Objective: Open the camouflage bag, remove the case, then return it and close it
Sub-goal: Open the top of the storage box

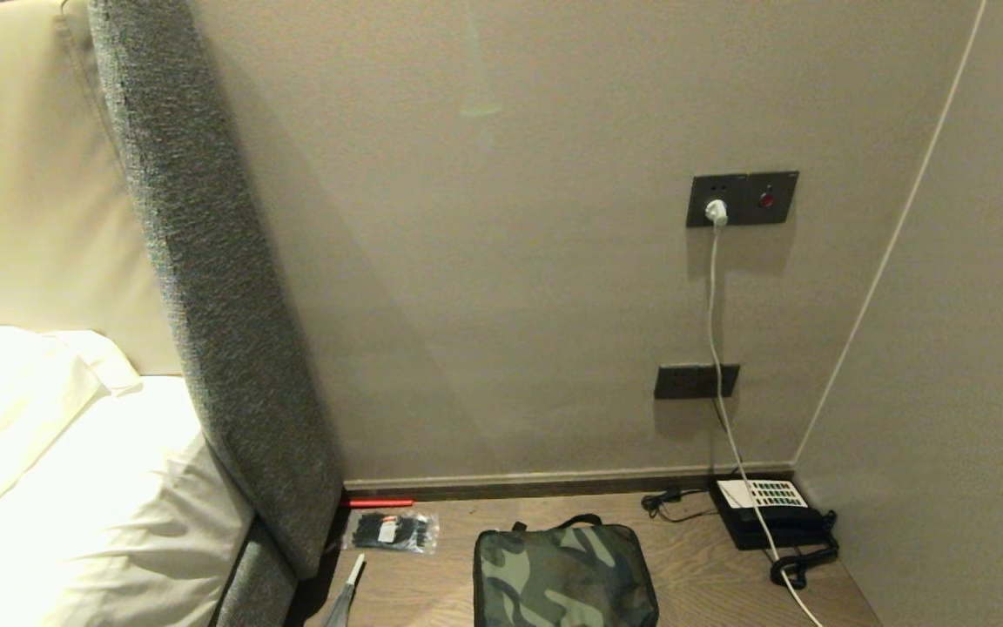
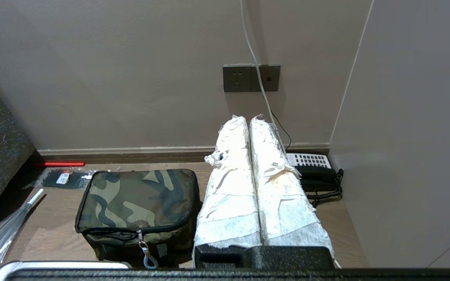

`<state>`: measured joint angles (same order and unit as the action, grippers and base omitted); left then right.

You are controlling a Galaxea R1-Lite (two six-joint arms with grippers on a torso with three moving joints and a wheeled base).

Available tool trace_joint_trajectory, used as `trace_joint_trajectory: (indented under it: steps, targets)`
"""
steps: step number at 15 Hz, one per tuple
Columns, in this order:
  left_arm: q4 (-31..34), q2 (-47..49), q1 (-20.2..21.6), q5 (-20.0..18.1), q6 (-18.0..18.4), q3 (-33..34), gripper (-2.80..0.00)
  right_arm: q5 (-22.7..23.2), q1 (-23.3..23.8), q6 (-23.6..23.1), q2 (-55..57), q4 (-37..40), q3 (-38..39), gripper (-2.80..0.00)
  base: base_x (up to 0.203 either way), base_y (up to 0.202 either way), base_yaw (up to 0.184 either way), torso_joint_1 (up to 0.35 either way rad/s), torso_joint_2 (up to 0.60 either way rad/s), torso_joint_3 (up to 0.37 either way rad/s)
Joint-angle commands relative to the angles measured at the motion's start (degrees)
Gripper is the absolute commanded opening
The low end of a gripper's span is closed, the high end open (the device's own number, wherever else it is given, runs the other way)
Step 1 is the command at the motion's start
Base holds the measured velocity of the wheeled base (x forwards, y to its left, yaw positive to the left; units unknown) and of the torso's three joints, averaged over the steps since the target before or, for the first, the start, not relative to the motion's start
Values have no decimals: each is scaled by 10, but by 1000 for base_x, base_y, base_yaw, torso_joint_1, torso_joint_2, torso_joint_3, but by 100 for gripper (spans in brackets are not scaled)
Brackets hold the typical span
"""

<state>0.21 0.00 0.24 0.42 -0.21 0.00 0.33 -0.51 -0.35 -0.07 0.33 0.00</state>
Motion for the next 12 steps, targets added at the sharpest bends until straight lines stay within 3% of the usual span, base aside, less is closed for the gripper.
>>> trace_joint_trajectory:
  steps: [1, 8, 12]
  targets:
    - [0, 0, 0, 0, 1, 2, -280, 0, 0, -1, 0, 0, 0, -280, 0, 0, 0, 0, 0, 0]
    - [1, 0, 0, 0, -5, 2, -280, 0, 0, 0, 0, 0, 0, -280, 0, 0, 0, 0, 0, 0]
    - [0, 0, 0, 0, -1, 2, -280, 0, 0, 0, 0, 0, 0, -280, 0, 0, 0, 2, 2, -141]
